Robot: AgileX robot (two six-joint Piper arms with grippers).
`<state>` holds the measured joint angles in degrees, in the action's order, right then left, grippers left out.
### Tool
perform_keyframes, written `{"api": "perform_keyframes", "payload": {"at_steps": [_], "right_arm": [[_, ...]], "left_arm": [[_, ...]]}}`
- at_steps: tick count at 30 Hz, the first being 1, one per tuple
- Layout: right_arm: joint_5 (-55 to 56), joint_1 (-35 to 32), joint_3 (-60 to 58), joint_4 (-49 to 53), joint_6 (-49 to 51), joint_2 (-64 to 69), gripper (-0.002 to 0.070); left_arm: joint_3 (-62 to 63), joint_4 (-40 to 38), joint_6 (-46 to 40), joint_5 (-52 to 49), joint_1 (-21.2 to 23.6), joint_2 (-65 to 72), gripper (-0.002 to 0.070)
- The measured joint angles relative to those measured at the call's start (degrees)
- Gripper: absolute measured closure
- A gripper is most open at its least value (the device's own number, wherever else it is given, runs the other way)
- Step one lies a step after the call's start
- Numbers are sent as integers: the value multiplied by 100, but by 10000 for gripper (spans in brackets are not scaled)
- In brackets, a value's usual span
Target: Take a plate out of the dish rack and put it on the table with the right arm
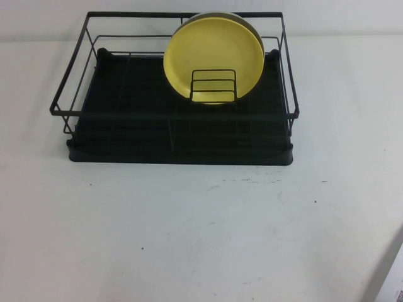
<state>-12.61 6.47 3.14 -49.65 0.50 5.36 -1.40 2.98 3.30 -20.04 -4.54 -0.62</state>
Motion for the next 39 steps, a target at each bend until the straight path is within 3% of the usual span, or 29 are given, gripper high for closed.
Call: {"api": "perform_keyframes", "payload": {"at_steps": [3,11,23,31,39], "right_arm": [[-476,0,642,194,-341,946,694],[-1405,0,2979,271,-2405,4234,694],[-1491,724,6510,-252,-5003,8304,694],[-1716,841,8313,-266,-6118,9743,694],[-1719,959,9010,-478,-7383,10311,657]], "left_arm": [[0,0,0,0,0,0,679],[0,0,0,0,0,0,679],[0,0,0,0,0,0,679],[0,0,0,0,0,0,679],[0,0,0,0,0,0,679]]}}
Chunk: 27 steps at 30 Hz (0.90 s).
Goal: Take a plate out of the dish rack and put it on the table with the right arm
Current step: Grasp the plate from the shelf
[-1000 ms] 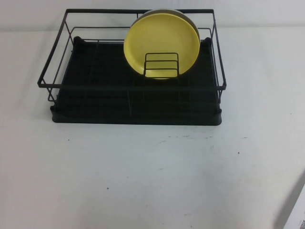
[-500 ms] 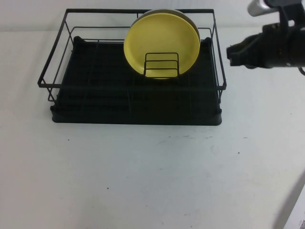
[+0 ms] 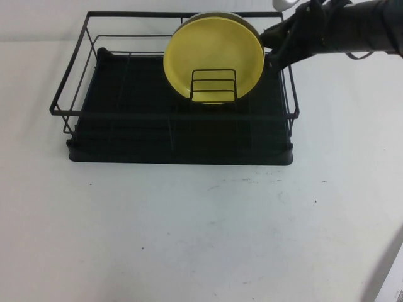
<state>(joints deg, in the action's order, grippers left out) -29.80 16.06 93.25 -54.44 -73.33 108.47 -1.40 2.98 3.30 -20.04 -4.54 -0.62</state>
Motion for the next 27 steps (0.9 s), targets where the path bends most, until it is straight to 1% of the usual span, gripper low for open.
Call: {"api": "perform_keyframes", "payload": {"at_steps": [3,6,9,15,24,27], "right_arm": [[90,154,63,-63,-491,114,590],[372,288,73,-118,-737,188,519],[563,337,85,-142,-904,247,478],[653,350,85,-205,-964,287,463],[665,350,85,-295,-989,304,461],[700,350,85,-315,-1137,304,461]], "left_arm": [[0,0,0,0,0,0,679],[0,0,0,0,0,0,679],[0,0,0,0,0,0,679],[0,0,0,0,0,0,679],[0,0,0,0,0,0,679],[0,0,0,0,0,0,679]]}}
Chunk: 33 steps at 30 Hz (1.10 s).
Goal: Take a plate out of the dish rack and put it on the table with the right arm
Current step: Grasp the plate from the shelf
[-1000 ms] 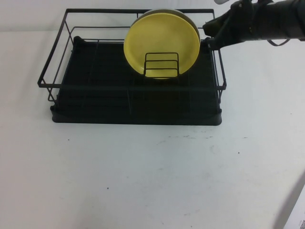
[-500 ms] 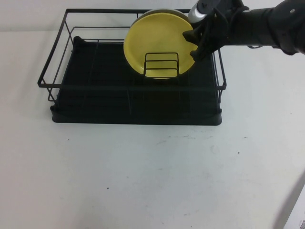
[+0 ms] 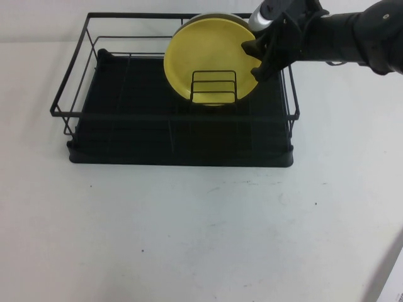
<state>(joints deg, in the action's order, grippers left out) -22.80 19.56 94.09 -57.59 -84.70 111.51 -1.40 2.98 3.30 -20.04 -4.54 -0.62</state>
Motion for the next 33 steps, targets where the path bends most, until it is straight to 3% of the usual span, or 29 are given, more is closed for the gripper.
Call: {"api": "perform_keyframes", "payload": {"at_steps": [22,33], "right_arm": [[370,0,574,-448,-529,603,461],[463,0,930,-1135,-1314,934,462]], "left_arm": [[0,0,0,0,0,0,679],[0,0,0,0,0,0,679]]}}
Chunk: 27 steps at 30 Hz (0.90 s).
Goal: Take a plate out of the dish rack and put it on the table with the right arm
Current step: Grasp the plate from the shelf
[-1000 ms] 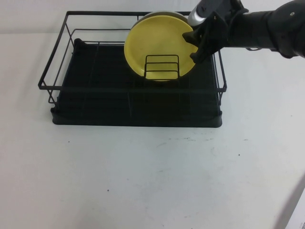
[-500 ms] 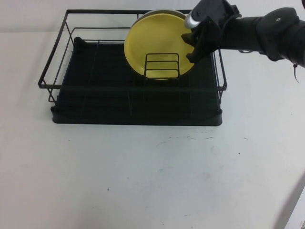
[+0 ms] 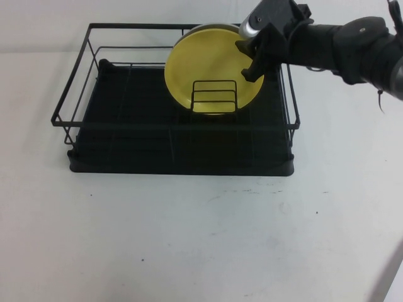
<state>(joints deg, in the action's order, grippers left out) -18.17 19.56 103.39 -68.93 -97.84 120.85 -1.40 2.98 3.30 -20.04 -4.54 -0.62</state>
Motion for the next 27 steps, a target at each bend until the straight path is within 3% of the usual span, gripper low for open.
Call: {"api": "perform_keyframes", "payload": {"at_steps": [23,27], "right_arm": [[134,0,324,-157,-340,410,462],[158,0,333,-165,-340,422,510]], "left_arm": [[0,0,0,0,0,0,679],[0,0,0,0,0,0,679]]}}
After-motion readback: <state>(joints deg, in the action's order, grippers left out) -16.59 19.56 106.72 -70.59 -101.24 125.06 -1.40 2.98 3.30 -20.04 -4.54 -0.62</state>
